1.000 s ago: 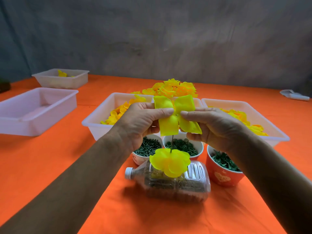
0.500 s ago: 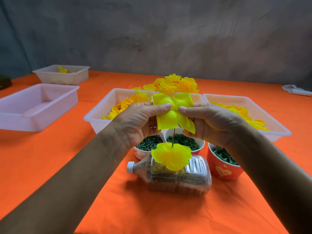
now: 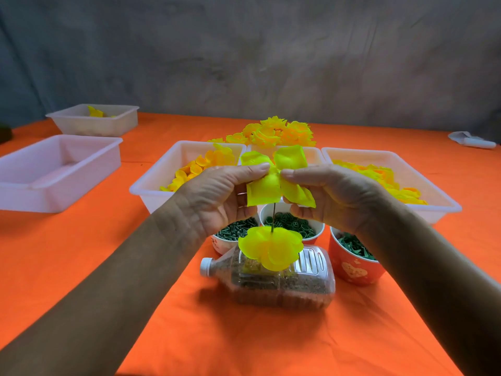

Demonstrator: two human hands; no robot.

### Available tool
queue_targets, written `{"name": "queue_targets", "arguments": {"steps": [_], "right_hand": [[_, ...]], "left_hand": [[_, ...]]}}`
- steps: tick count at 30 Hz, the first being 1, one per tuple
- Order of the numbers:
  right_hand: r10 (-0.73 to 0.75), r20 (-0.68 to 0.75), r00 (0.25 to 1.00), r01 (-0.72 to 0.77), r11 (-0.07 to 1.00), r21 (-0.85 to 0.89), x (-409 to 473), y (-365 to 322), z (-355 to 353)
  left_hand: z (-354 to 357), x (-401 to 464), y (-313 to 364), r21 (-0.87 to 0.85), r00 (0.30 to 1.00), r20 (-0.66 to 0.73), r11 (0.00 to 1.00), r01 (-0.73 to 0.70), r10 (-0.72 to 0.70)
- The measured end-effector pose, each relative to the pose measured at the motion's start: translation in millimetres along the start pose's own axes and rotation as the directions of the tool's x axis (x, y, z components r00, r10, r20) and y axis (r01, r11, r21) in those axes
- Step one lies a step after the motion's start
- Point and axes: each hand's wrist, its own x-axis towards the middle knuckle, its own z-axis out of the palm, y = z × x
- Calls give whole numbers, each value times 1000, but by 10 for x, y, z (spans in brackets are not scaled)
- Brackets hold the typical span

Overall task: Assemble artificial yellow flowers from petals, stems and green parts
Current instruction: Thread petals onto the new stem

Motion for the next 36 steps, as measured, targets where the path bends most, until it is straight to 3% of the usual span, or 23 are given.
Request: {"name": "queue_targets", "arguments": {"steps": [19,36], "right_hand": [[118,-141,983,-128,990,-61,42,145,26],[194,-112,975,-199,980,-30,100,184,41]], "left_hand": [[-29,37,-156,65,992,-34,991,120,-118],[-76,34,-212,74,986,-23,983,166,-165]]}}
